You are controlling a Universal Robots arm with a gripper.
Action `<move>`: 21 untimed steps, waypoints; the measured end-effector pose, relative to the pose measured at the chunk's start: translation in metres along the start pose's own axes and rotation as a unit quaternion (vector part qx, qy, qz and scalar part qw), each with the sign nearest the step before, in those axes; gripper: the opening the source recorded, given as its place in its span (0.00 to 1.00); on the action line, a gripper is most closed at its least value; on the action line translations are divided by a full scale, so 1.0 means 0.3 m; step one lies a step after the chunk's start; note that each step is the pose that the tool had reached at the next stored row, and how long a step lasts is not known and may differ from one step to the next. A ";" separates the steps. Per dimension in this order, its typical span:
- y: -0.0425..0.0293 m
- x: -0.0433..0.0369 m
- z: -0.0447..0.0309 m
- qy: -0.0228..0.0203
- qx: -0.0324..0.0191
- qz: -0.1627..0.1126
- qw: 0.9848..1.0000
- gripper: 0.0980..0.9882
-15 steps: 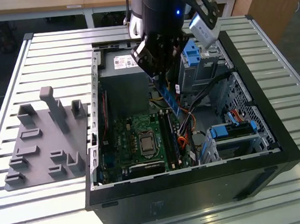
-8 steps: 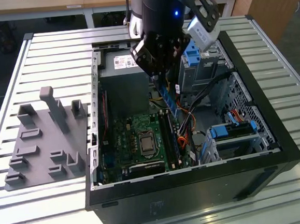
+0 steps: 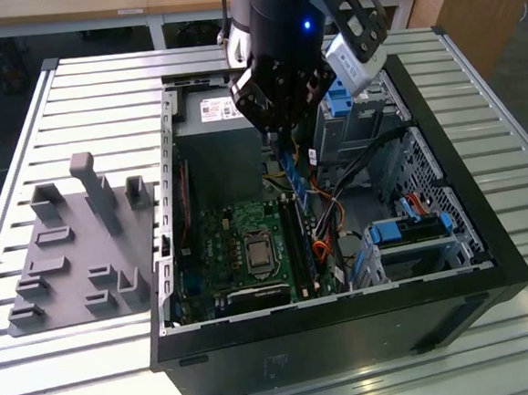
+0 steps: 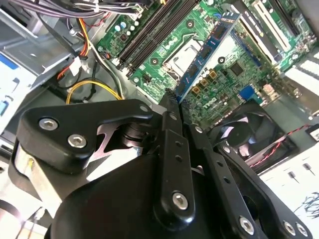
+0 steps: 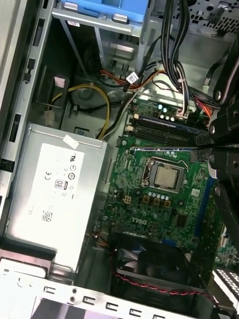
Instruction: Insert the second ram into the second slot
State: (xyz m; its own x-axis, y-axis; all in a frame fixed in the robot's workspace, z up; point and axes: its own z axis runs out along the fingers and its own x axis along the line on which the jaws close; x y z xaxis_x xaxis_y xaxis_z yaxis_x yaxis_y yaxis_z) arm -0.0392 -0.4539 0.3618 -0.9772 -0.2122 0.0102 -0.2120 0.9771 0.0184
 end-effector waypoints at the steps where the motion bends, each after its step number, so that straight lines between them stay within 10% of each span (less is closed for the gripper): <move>1: 0.000 0.000 0.000 0.000 0.000 0.006 1.000 0.04; 21: 0.001 0.000 0.010 -0.002 -0.001 0.116 0.993 0.04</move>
State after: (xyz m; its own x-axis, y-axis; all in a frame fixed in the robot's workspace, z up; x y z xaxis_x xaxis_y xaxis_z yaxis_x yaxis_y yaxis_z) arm -0.0392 -0.4534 0.3589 -0.9998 0.0194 0.0101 0.0196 0.9996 0.0186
